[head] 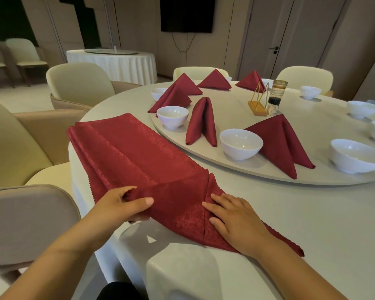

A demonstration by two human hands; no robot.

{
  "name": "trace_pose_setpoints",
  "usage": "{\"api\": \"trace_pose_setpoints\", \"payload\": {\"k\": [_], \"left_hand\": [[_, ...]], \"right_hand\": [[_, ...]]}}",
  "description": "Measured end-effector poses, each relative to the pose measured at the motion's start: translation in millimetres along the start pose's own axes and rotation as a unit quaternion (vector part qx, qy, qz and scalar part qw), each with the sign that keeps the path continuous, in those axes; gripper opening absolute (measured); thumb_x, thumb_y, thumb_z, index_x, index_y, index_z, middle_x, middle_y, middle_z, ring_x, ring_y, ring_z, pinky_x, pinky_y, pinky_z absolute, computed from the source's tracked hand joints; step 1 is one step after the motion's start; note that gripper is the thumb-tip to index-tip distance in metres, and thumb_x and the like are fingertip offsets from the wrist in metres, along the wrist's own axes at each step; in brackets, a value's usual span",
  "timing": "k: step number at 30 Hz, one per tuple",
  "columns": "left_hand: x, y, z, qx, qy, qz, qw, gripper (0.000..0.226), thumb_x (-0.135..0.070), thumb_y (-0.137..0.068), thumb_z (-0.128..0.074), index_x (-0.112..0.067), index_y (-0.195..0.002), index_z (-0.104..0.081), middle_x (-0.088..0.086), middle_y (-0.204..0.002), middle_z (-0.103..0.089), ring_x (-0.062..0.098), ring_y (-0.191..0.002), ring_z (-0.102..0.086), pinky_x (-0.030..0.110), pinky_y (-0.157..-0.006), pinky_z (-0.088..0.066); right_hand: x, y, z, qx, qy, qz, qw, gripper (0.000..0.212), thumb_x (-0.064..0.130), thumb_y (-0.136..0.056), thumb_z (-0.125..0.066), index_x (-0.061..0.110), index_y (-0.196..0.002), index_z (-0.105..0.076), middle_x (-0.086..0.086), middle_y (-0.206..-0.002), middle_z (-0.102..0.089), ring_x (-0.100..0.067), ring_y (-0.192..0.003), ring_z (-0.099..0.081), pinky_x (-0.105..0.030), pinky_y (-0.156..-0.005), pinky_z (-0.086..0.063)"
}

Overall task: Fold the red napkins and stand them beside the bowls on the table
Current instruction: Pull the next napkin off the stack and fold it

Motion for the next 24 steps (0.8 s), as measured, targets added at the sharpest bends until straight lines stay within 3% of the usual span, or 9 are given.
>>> {"api": "trace_pose_setpoints", "payload": {"k": [1, 3, 5, 6, 8, 12, 18, 21, 24], "left_hand": [[-4, -2, -4, 0.001, 0.006, -0.013, 1.0, 0.058, -0.045, -0.02, -0.086, -0.02, -0.072, -0.076, 0.009, -0.085, -0.073, 0.021, -0.075, -0.07, 0.036, -0.077, -0.057], [-13, -5, -19, 0.023, 0.047, -0.036, 0.998, 0.037, -0.046, -0.043, -0.088, -0.027, -0.072, -0.077, 0.003, -0.084, -0.074, 0.017, -0.077, -0.07, 0.024, -0.067, -0.057], [-22, -8, -35, 0.044, 0.088, -0.043, 0.994, 0.011, -0.028, -0.065, -0.079, -0.019, -0.072, -0.077, 0.004, -0.085, -0.073, 0.015, -0.077, -0.07, 0.017, -0.061, -0.053], [-26, -9, -44, 0.048, 0.094, -0.043, 0.994, 0.011, -0.021, -0.067, -0.073, -0.014, -0.076, -0.075, 0.005, -0.086, -0.073, 0.015, -0.078, -0.07, 0.017, -0.061, -0.053], [-29, -13, -61, 0.05, 0.095, -0.043, 0.993, 0.006, -0.011, -0.074, -0.069, -0.013, -0.079, -0.072, 0.005, -0.083, -0.073, 0.014, -0.075, -0.07, 0.018, -0.061, -0.053], [-34, -20, -97, 0.052, 0.085, -0.046, 0.994, 0.02, 0.0, -0.086, -0.053, -0.013, -0.08, -0.067, -0.003, -0.072, -0.072, 0.007, -0.066, -0.066, 0.017, -0.061, -0.054], [-16, -21, -170, 0.129, 0.034, -0.035, 0.991, 0.017, -0.001, -0.082, -0.062, -0.016, -0.075, -0.065, -0.009, -0.065, -0.069, 0.001, -0.064, -0.064, 0.011, -0.064, -0.05], [-3, -22, -193, 0.155, -0.035, -0.047, 0.986, 0.02, -0.004, -0.081, -0.065, -0.022, -0.072, -0.064, -0.015, -0.062, -0.067, -0.003, -0.065, -0.062, 0.011, -0.068, -0.048], [9, -24, -205, 0.163, -0.096, -0.05, 0.981, 0.017, -0.009, -0.081, -0.067, -0.02, -0.069, -0.062, -0.016, -0.056, -0.062, -0.004, -0.06, -0.057, 0.015, -0.067, -0.048]], "right_hand": [[0, 0, -3, 0.015, -0.007, 0.011, 1.0, 0.094, 0.067, -0.075, 0.024, 0.038, -0.131, -0.046, 0.005, -0.14, -0.045, -0.019, -0.129, -0.041, -0.044, -0.103, -0.033], [0, 5, -6, 0.051, -0.046, 0.009, 0.998, 0.096, 0.071, -0.063, 0.02, 0.039, -0.142, -0.023, 0.011, -0.152, -0.019, -0.01, -0.14, -0.015, -0.034, -0.112, -0.01], [2, 4, -1, 0.057, -0.074, 0.008, 0.996, 0.072, 0.061, -0.078, 0.001, 0.036, -0.145, -0.011, 0.011, -0.152, -0.019, -0.01, -0.14, -0.014, -0.031, -0.112, -0.007], [0, 4, 4, 0.05, -0.099, 0.002, 0.994, 0.059, 0.053, -0.09, -0.013, 0.034, -0.146, -0.006, 0.008, -0.151, -0.024, -0.012, -0.138, -0.019, -0.03, -0.112, -0.01], [-8, 6, 19, 0.007, -0.157, -0.02, 0.987, 0.055, 0.035, -0.099, -0.03, 0.029, -0.146, -0.002, 0.004, -0.146, -0.035, -0.016, -0.131, -0.034, -0.026, -0.107, -0.018], [-50, 23, 33, -0.045, -0.246, -0.112, 0.962, 0.053, 0.022, -0.099, -0.034, 0.023, -0.146, -0.01, 0.003, -0.146, -0.036, -0.019, -0.131, -0.038, -0.024, -0.104, -0.025], [-91, 71, 11, -0.093, -0.317, -0.203, 0.922, 0.035, 0.023, -0.098, -0.035, 0.024, -0.133, -0.039, 0.002, -0.129, -0.054, -0.015, -0.122, -0.047, -0.017, -0.097, -0.03], [-101, 85, 16, -0.191, -0.463, -0.234, 0.833, 0.017, 0.031, -0.095, -0.037, 0.031, -0.101, -0.053, 0.008, -0.103, -0.064, -0.005, -0.102, -0.058, -0.012, -0.089, -0.039], [-108, 94, 28, -0.27, -0.546, -0.248, 0.753, 0.028, 0.041, -0.084, -0.032, 0.027, -0.092, -0.056, 0.006, -0.09, -0.067, -0.006, -0.088, -0.061, -0.006, -0.071, -0.045]]}}
Point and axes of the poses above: each hand's wrist, its own y-axis away from the middle knuckle, its own z-axis out of the back of the hand, x = y × z, the point moved 8 cm from there along -y, towards the middle knuckle
